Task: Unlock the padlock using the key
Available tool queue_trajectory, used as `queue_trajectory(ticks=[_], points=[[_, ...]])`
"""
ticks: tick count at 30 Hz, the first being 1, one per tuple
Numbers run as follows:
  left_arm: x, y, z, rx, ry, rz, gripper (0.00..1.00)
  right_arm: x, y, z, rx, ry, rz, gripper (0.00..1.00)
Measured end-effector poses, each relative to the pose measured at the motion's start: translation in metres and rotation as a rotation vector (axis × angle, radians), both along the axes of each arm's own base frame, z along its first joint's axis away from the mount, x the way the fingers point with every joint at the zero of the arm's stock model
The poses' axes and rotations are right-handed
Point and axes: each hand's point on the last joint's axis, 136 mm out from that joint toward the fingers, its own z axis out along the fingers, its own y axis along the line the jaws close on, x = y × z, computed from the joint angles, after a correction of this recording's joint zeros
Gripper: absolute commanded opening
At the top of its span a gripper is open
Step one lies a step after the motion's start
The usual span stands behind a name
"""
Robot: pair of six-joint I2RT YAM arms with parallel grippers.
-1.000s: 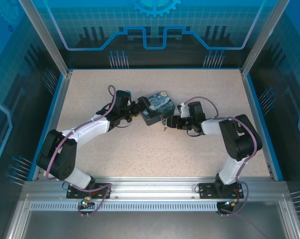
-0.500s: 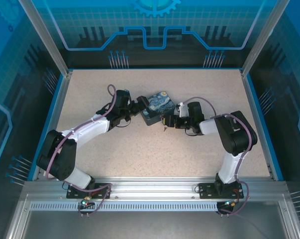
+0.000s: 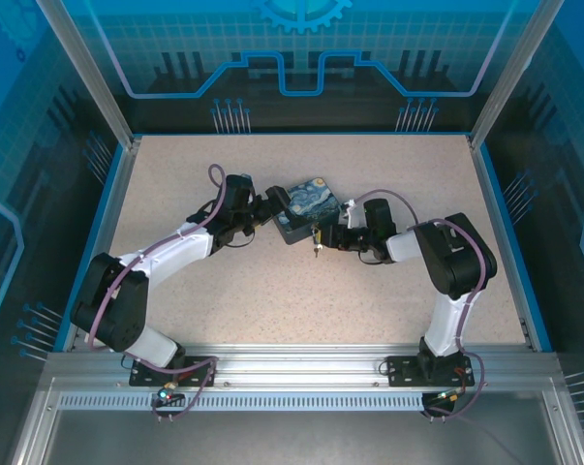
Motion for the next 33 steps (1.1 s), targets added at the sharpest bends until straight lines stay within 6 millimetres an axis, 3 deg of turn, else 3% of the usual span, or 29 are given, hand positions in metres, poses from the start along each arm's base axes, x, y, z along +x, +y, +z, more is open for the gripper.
queue_trajectory(ticks=[4, 12, 21, 33], points=[[0.000, 0.000, 0.000, -0.001, 0.001, 0.001, 0.99, -0.003, -0.001, -0.003, -0.011, 0.012, 0.003, 0.38], [0.000, 0.000, 0.000, -0.001, 0.000, 0.000, 0.99, -0.006, 0.002, -0.002, -0.053, -0.015, 0.019, 0.52], [0.000, 0.000, 0.000, 0.000, 0.000, 0.000, 0.99, -0.007, 0.007, -0.006, -0.168, -0.045, 0.048, 0.51], [0.000, 0.000, 0.000, 0.000, -0.001, 0.000, 0.99, -0.004, 0.011, -0.013, -0.272, -0.094, 0.059, 0.41]])
